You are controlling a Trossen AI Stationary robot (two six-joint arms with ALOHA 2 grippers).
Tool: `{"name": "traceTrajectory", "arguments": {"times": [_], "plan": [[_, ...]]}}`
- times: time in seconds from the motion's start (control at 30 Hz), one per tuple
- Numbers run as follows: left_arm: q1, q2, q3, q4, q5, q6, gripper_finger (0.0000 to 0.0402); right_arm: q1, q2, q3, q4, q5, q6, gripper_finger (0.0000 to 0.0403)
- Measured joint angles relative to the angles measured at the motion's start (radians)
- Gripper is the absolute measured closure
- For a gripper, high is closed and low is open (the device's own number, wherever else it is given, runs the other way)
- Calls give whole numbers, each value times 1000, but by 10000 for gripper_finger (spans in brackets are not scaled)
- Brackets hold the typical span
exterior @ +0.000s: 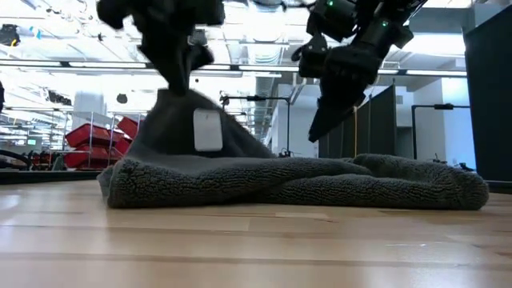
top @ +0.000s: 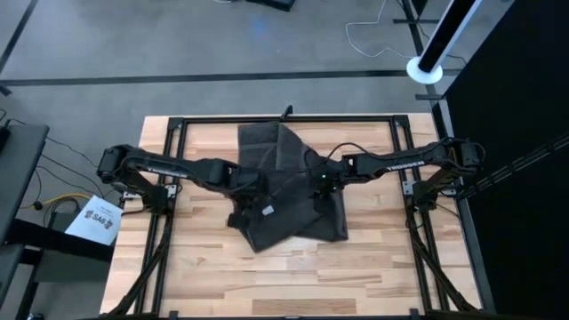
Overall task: Roll towel
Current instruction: Fold the black towel in half
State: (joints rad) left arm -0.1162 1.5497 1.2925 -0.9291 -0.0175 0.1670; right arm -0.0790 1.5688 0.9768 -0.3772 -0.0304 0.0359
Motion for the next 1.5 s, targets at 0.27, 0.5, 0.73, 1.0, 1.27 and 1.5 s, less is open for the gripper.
{"name": "traceTrajectory", "arguments": {"times": [0.27, 0.5, 0.73, 1.0, 1.27, 1.5], "plan": [[-100, 8, 10, 5, 21, -34, 401, -6, 1, 51, -7, 10, -222, 211], [-126, 8, 10, 35, 21, -57, 401, -60, 28, 63, 59, 6, -453, 211], [-131, 8, 10, 79, 22, -65, 401, -149, 209, 231, -20, -204, -533, 211], [-132, 8, 10, 81, 55, -82, 401, -188, 471, 515, -274, -495, -774, 211], [-139, 8, 10, 58, 58, -130, 402, -151, 565, 624, -595, -482, -995, 250], [-154, 2, 10, -52, -86, -129, 402, -127, 559, 624, -862, -448, -954, 384]]}}
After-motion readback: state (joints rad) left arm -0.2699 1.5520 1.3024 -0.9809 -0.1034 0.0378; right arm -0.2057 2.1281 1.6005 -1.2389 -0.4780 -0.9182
